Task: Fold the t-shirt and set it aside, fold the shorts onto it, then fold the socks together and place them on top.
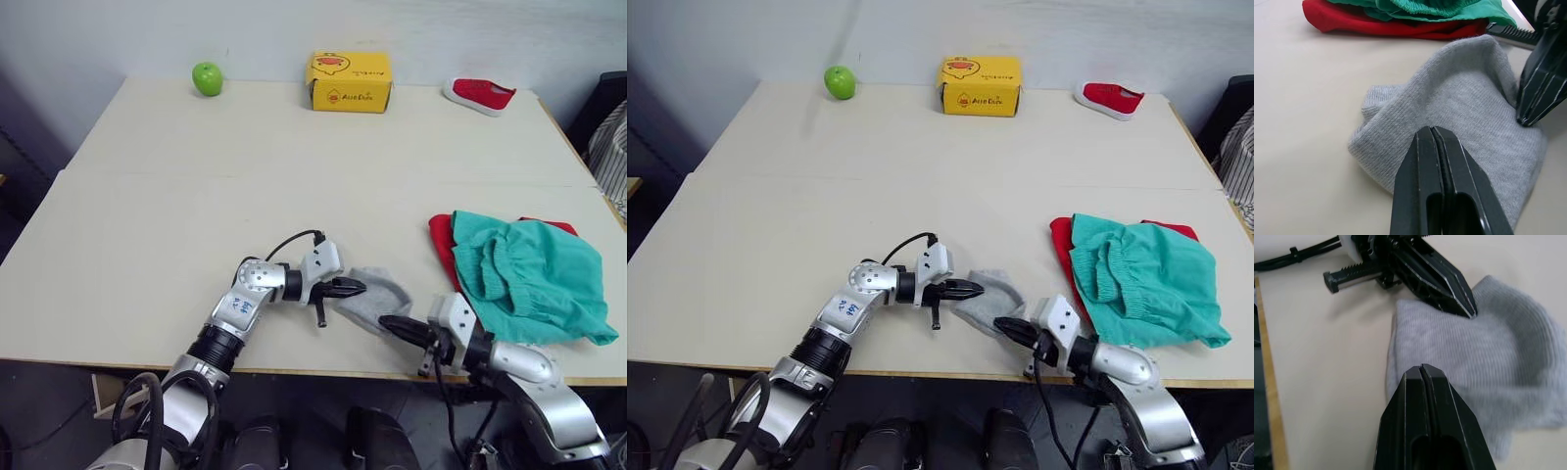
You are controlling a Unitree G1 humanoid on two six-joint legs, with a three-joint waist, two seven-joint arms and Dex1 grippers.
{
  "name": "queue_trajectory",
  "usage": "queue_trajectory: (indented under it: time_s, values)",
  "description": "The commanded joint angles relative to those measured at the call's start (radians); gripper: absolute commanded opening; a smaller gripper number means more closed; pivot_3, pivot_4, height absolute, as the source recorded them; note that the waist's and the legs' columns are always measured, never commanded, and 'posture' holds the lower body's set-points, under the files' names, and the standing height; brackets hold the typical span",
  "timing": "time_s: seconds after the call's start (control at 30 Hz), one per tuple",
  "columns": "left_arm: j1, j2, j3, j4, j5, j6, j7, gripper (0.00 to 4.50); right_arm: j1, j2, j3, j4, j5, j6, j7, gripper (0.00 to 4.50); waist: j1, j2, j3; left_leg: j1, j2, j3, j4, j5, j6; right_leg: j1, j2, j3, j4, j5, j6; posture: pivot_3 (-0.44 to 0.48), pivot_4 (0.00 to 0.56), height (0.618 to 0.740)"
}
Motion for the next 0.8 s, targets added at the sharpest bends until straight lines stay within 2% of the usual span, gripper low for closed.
queue_trajectory:
  time_s: [0.03,0.13,0.3,0.37,0.5,0.53,0.67,0.8]
  values:
    - [0.024,0.011,-0.018,0.007,0.028,0.017,0.006,0.03,0.035,-0.015,-0.135,-0.132,0.169,0.092,-0.03,0.0,0.0,0.0,0.0,0.001,0.0,0.0,0.0,0.0,0.0,0.0,0.0,0.0,0.0,0.0,0.0,0.0,0.15,0.74]
    - [0.031,0.019,-0.004,-0.006,0.014,-0.002,-0.001,0.0,0.113,-0.057,-0.281,-0.227,0.574,0.424,-0.164,0.59,0.005,0.0,0.0,0.001,0.001,-0.002,0.0,0.0,0.0,0.001,-0.001,0.001,0.001,0.0,-0.001,0.0,0.15,0.74]
    - [0.042,0.025,0.011,-0.029,0.002,-0.024,-0.008,0.0,0.213,-0.202,-0.375,-0.148,1.089,0.785,-0.448,2.25,0.018,0.0,0.0,0.001,0.002,-0.003,0.0,-0.003,0.005,0.001,-0.005,0.005,0.0,-0.001,-0.002,0.0,0.15,0.74]
    - [0.047,0.025,0.012,-0.035,0.004,-0.025,-0.007,0.0,0.223,-0.238,-0.374,-0.108,1.221,0.834,-0.536,3.01,0.019,0.0,0.0,0.001,0.003,-0.002,0.0,-0.004,0.005,0.001,-0.005,0.005,-0.001,0.0,-0.003,0.0,0.15,0.74]
    - [0.059,0.026,0.012,-0.042,0.005,-0.027,-0.007,0.0,0.163,-0.215,-0.327,-0.034,1.364,0.825,-0.706,4.38,0.02,0.0,0.0,0.001,0.003,-0.002,0.0,-0.004,0.005,0.001,-0.003,0.005,-0.001,0.0,-0.004,0.0,0.15,0.74]
    - [0.065,0.024,0.01,-0.05,0.006,-0.024,-0.004,0.0,0.157,-0.214,-0.323,-0.021,1.385,0.827,-0.733,4.45,0.021,0.0,0.0,0.0,0.003,-0.002,0.0,-0.004,0.005,0.001,-0.002,0.004,-0.001,0.0,-0.004,0.0,0.15,0.74]
    - [0.059,0.035,0.007,-0.03,0.012,-0.035,-0.017,0.0,-0.025,-0.161,-0.188,0.082,1.498,0.818,-0.923,4.45,0.017,-0.003,-0.001,0.0,0.003,-0.001,0.0,-0.003,0.005,0.001,0.001,0.004,-0.001,0.0,-0.003,0.0,0.15,0.74]
    - [0.067,0.039,0.007,-0.047,0.011,-0.024,-0.011,0.0,-0.088,-0.147,-0.137,0.152,1.507,0.835,-1.009,4.45,0.019,-0.002,-0.002,0.0,0.003,0.0,0.0,-0.003,0.005,0.0,0.001,0.004,-0.001,0.001,-0.003,0.0,0.15,0.74]
